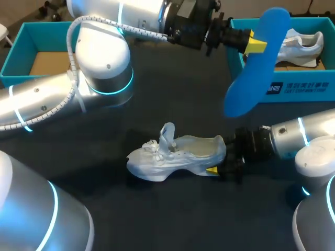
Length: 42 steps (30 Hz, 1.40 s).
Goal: Take the shoe out of the shoebox, open the shoe tongue, remove and reinsert the insole, then place the shoe into the shoebox
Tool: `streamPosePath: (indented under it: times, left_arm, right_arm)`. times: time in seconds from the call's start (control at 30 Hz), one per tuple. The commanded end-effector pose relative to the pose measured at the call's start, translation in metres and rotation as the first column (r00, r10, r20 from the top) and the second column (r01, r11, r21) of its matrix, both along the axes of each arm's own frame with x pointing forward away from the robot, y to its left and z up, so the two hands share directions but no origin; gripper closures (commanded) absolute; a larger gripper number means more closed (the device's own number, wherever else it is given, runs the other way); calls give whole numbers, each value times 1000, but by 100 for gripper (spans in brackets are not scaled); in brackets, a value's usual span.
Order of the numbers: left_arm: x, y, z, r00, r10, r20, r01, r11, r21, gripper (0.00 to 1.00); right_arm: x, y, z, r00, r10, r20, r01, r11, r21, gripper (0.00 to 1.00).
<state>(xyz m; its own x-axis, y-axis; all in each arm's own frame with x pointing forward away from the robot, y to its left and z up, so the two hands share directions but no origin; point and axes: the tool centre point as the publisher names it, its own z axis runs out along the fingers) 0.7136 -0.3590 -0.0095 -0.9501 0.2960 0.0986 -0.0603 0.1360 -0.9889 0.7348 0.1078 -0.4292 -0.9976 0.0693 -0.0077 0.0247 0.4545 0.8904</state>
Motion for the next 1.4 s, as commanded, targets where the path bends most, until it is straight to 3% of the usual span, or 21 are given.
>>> streamPosePath:
  times: [0.03, 0.37, 0.93, 1.13, 1.4]
  left_arm:
    - [-1, 0, -2, 1000, 3, -1, -3, 1000, -9, 100]
    - [-1, 0, -2, 1000, 3, -1, -3, 1000, -9, 100]
    - [-20, 13, 33, 941, -48, -334, 41, 999, -27, 100]
    - [-25, 20, 44, 885, -70, -461, 26, 995, -101, 100]
    - [-32, 20, 54, 845, -57, -531, -15, 992, -129, 100]
  right_arm:
    - [3, 0, -10, 1000, -1, 1, 1, 1000, -2, 100]
    - [3, 0, -10, 1000, -1, 1, 1, 1000, -2, 100]
    - [3, 0, -10, 1000, -1, 1, 1, 1000, -2, 100]
    - [3, 0, -10, 1000, -1, 1, 1, 1000, -2, 100]
    - [3, 0, -10, 1000, -1, 1, 1, 1000, -2, 100]
